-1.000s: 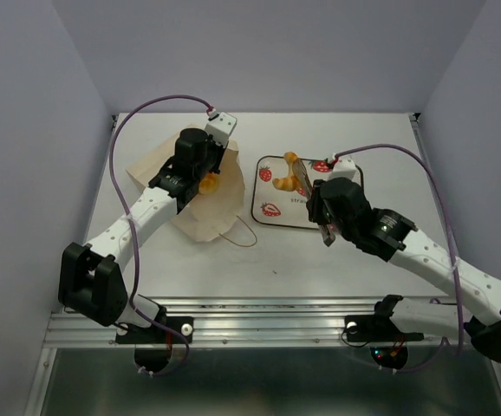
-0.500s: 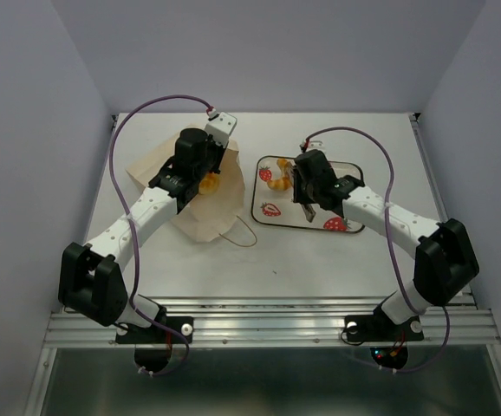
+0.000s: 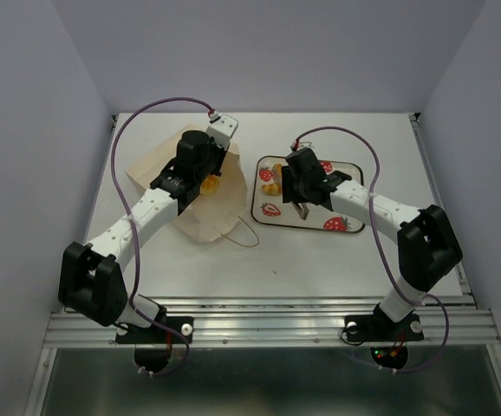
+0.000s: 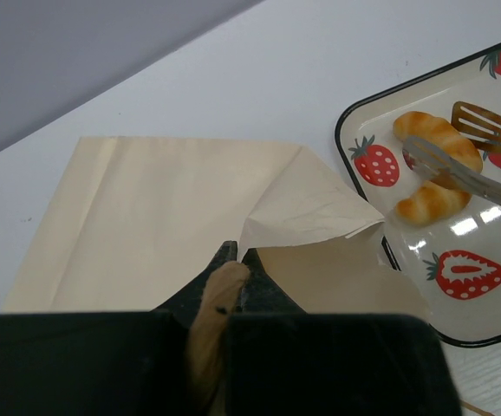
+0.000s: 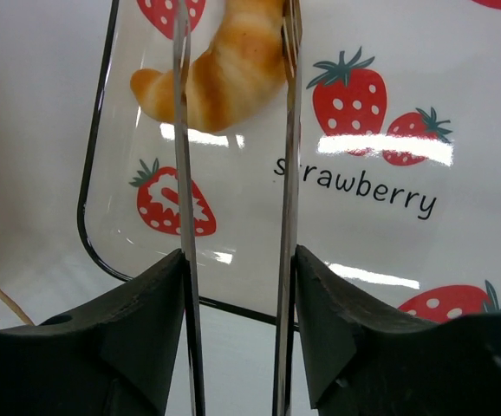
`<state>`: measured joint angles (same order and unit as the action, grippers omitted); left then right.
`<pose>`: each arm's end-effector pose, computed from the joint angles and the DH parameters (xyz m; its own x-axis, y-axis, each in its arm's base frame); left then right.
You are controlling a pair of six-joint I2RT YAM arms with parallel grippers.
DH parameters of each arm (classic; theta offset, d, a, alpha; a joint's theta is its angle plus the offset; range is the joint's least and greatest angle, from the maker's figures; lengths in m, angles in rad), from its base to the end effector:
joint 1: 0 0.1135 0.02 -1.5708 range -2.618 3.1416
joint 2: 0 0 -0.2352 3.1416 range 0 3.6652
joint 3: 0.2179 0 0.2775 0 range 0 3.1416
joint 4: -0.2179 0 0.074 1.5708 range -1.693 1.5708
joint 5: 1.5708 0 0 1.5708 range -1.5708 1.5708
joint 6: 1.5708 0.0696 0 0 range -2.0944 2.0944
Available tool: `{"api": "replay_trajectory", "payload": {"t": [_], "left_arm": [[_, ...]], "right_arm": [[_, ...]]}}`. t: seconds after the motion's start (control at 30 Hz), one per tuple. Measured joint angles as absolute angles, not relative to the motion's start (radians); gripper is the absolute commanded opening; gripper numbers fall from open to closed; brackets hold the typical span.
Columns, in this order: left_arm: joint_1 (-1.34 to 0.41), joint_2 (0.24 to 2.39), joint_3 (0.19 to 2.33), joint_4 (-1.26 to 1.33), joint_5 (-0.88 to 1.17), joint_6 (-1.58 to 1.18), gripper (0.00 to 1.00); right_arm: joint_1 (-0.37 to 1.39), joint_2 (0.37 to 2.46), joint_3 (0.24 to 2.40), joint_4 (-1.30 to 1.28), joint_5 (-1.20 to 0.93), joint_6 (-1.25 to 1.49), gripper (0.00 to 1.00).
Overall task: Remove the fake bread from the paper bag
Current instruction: Place the fake bread in the container, then take out the fake bread from the paper bag.
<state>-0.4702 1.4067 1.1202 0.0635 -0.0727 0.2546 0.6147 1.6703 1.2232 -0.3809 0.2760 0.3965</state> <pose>0.3574 -0.1759 0.2948 -0.0929 0.3290 -0.9398 0.4259 0.8663 0.2612 0.3450 0.2203 0.1807 -0.7112 -0.0472 -0.7014 -0.1405 0.9871 0.0760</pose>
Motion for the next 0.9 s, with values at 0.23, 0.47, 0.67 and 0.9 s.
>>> {"api": "replay_trajectory", "payload": {"t": [0.23, 0.47, 0.67, 0.9], "left_arm": [[-0.470, 1.406, 1.120, 0.064, -0.072, 0.255, 0.00], [-0.470, 1.406, 1.120, 0.064, -0.072, 0.254, 0.00], [-0.470, 1.406, 1.120, 0.064, -0.072, 0.249, 0.00], [-0.470, 1.406, 1.120, 0.064, -0.072, 0.241, 0.00]], "right_arm": [[0.615, 1.670, 1.245, -0.383, 0.272, 0.398, 0.61], [0.615, 1.618, 1.246, -0.390, 0.264, 0.396, 0.61], [0.615, 1.413, 1.174, -0.368, 0.190, 0.363, 0.61], [0.614, 1.106, 0.971, -0.307, -0.111, 0.252, 0.59]]}}
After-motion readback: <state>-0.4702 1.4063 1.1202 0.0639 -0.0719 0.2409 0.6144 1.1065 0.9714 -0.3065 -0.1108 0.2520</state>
